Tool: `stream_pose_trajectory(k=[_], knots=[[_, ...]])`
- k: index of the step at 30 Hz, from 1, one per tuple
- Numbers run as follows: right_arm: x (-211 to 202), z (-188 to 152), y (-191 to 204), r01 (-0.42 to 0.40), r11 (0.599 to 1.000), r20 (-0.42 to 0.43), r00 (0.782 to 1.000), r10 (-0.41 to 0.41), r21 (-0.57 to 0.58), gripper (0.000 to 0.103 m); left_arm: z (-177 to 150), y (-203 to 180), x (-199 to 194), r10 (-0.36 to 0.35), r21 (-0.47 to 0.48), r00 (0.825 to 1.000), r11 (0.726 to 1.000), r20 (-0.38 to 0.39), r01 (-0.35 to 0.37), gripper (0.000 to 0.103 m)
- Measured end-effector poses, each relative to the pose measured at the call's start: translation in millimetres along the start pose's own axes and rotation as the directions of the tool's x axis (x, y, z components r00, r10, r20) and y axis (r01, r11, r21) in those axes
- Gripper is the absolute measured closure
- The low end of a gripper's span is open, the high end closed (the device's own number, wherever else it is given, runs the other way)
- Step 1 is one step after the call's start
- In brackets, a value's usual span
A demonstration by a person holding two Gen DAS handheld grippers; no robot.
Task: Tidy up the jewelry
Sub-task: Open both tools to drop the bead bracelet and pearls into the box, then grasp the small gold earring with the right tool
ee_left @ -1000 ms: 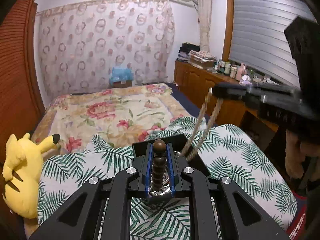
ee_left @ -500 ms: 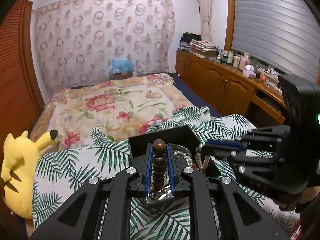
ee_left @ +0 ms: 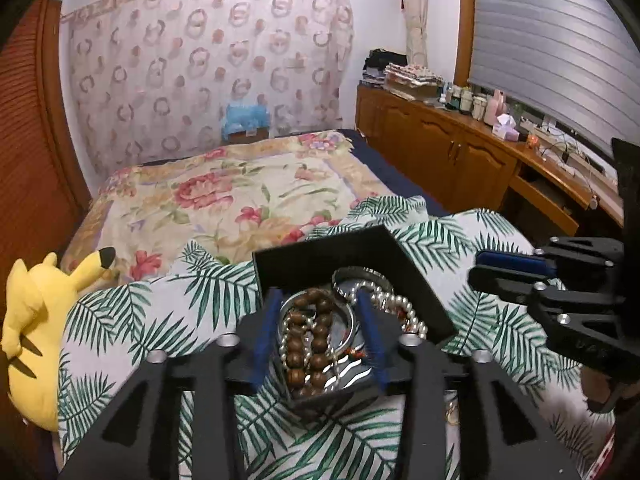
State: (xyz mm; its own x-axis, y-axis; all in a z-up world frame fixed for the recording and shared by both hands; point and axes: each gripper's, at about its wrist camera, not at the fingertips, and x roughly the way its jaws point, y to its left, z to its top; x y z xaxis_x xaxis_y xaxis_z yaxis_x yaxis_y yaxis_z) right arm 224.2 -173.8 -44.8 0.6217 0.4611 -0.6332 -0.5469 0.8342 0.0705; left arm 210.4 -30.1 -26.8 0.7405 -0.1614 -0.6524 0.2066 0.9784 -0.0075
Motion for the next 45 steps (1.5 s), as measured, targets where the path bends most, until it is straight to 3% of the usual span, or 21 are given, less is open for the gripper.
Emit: stream_pose_trajectory(k=[2,4,10,12,17,21,32,38,45], knots=[[-4,-9,0,0.007,1.0,-0.001,1.0,-0.007,-0.003,0.084,-6,-2,-3,0.008,0.008,1.0,1.0,-0.002,-0.008,0.051],[-10,-19,0,0.009,1.0,-0.002,1.0,-0.009,-0.009,0.083,-13,-3,-8,0.027,0.009,1.0,1.0,0.003,-0.027,0.027],[-21,-42,-2,0.013,1.0,-0.008,1.0,-0.013,-0.001,0.078,-30,-14,-21,0.012,0.033,1.0,0.999,0.0,-0.012,0.018],[-23,-48,-1,0.016,1.0,-0.012,1.0,-0.016,-0.009,0.076,-38,-18,-26,0.003,0.037,1.0,0.999,0.002,-0.003,0.01],[-22,-64,4,0.015,1.0,-0.036,0.999,-0.016,-0.025,0.074,-53,-25,-31,-0.021,0.035,1.0,0.999,-0.007,0.021,0.01],[-18,-75,10,0.0,0.999,-0.064,0.998,-0.002,-0.034,0.067,-64,-28,-29,-0.04,0.032,0.999,0.999,-0.032,0.041,0.01],[12,-91,26,-0.034,0.995,-0.187,0.982,0.015,-0.097,0.067,-92,-27,-8,-0.054,0.032,0.991,0.998,-0.12,0.058,0.01],[21,-89,28,-0.02,0.991,-0.213,0.977,-0.008,-0.129,0.089,-93,-31,-6,-0.066,0.036,0.989,0.997,-0.135,0.071,0.01],[11,-87,19,-0.013,0.993,-0.189,0.982,-0.009,-0.116,0.093,-92,-42,0,-0.086,0.051,0.985,0.994,-0.152,0.095,0.01]])
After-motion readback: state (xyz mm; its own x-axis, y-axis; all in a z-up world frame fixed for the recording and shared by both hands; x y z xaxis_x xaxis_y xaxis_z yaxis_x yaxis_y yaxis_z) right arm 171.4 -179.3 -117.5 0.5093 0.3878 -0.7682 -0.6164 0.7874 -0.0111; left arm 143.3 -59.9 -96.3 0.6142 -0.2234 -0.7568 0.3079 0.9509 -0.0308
